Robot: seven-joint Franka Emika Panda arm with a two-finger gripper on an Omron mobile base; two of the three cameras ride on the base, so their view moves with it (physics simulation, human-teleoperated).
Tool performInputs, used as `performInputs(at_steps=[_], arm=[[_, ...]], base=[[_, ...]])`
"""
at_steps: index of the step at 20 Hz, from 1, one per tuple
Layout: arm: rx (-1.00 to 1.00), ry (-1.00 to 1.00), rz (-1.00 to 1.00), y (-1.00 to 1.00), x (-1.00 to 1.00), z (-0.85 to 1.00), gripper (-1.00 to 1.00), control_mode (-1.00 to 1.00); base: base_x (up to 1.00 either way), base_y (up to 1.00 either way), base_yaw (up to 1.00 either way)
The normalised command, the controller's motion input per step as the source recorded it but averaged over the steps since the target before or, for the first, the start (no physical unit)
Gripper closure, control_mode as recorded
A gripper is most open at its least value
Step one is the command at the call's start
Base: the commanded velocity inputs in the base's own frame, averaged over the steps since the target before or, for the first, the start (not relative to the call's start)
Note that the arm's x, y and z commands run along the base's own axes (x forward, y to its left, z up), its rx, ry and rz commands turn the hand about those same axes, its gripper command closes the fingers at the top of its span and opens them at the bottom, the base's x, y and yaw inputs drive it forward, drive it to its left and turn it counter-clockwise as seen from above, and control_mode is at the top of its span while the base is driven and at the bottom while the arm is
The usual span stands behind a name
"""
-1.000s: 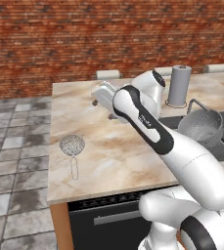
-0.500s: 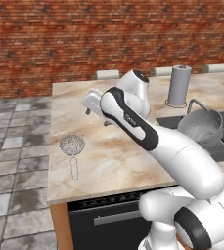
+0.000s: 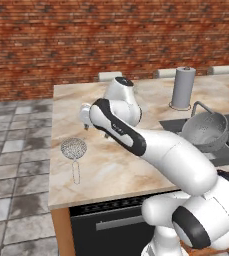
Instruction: Pick the colander and strainer and place them in the sink. Then turn on the water.
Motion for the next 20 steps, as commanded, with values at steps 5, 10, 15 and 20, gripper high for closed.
performInputs(at_steps=[5, 10, 15, 20], arm=[[-0.10, 0.00, 0.01, 0.00, 0.01, -0.51, -1.00, -1.00], [-0.02, 0.00, 0.03, 0.00, 0.11, -0.38, -1.00, -1.00], [0.00, 0.03, 0.05, 0.00, 0.19, -0.31, -1.00, -1.00], [0.00, 0.06, 0.04, 0.05, 0.36, -0.26, -1.00, -1.00]], base=[[0.00, 0.00, 0.00], [0.00, 0.00, 0.00], [0.00, 0.00, 0.00], [0.00, 0.00, 0.00]])
